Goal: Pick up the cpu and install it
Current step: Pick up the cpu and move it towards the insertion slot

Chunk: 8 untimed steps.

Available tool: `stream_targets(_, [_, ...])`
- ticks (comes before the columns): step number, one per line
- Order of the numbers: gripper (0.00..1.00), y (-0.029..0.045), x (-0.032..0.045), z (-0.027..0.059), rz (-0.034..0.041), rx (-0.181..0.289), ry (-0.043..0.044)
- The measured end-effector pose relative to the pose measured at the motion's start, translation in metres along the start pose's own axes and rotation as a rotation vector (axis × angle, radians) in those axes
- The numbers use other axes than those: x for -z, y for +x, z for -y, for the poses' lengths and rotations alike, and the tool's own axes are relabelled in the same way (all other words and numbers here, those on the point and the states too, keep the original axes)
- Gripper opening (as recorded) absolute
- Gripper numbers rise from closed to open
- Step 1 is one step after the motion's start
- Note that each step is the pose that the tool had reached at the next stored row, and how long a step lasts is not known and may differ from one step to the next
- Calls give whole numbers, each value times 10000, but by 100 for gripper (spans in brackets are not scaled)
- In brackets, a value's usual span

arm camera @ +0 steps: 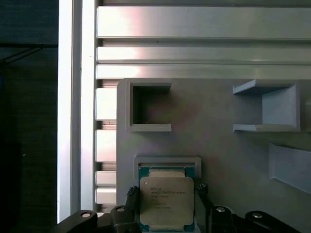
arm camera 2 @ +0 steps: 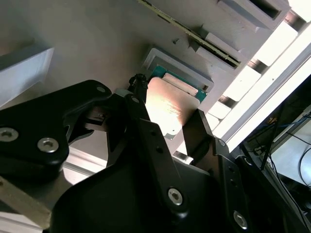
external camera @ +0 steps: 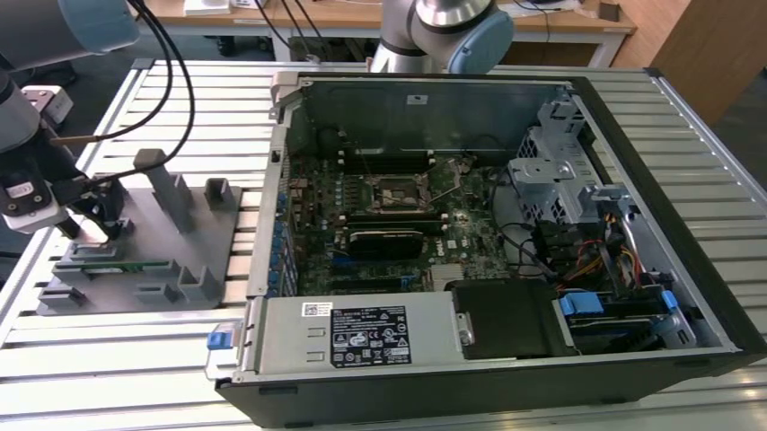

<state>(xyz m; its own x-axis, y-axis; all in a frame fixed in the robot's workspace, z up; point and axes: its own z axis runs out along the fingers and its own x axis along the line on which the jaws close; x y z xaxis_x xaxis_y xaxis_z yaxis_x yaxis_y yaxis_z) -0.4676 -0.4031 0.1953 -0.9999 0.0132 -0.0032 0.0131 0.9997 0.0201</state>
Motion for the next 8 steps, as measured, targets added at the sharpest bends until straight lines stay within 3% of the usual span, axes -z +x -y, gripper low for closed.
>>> stream_targets(8, [54, 0, 17, 0, -5, -1, 3])
